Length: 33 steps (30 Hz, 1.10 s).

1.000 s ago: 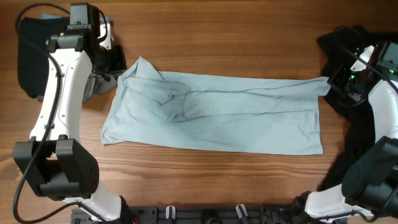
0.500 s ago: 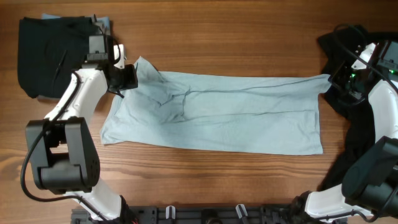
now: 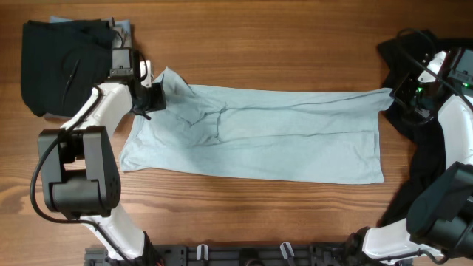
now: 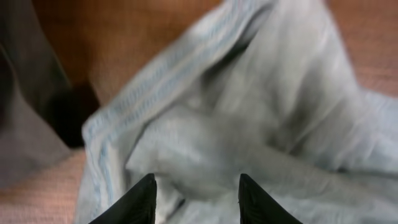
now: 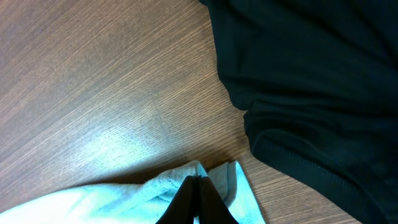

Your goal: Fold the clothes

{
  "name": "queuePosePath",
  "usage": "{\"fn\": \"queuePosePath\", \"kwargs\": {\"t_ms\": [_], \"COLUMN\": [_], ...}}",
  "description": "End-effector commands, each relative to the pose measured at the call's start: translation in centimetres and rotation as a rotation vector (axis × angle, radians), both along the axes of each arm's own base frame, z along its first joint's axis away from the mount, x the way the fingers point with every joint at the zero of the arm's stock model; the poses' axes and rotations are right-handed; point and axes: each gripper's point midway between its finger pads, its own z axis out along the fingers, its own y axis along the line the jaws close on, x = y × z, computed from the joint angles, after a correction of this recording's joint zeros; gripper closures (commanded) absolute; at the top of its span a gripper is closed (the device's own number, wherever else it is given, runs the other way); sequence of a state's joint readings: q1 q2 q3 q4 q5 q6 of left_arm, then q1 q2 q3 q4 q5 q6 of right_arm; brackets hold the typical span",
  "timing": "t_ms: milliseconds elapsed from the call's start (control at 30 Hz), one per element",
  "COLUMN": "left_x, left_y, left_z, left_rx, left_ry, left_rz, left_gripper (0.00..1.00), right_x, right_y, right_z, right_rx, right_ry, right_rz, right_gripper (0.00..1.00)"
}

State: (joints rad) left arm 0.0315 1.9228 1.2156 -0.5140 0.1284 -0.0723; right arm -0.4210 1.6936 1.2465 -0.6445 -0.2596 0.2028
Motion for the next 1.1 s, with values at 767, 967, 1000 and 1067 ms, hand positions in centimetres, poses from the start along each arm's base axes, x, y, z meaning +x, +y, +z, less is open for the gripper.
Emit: {"fn": "queuePosePath", "kwargs": {"t_ms": [767,967,1000,1067], "left_x": [1.3,1.8,1.8,1.9], "left_y": [-0.4,-0.3,-0.3,-0.3], "left_z": [-0.8,0.7,0.9,1.2], "left_rx": [-0.06,-0.059,-0.059,-0.059], "left_ry": [-0.018,-0.055,-0.06,-0.067], "left_rz": [0.054,0.053,0.053,0.053], "left_gripper": [0.96,0.96,0.96,0.96], "right_x": [0.5,0.6,0.6,0.6], "right_y": [-0.1,-0.2,-0.2,-0.2], "right_z": [1.1,1.1,1.1,1.1], "right_rx": [-0.016,-0.018,-0.018,-0.018], "right_ry": [-0.041,-0.045,-0.045,-0.045], "right_rz": [0.017,0.017,0.016,0.016], "right_gripper": [0.96,0.96,0.96,0.96]}}
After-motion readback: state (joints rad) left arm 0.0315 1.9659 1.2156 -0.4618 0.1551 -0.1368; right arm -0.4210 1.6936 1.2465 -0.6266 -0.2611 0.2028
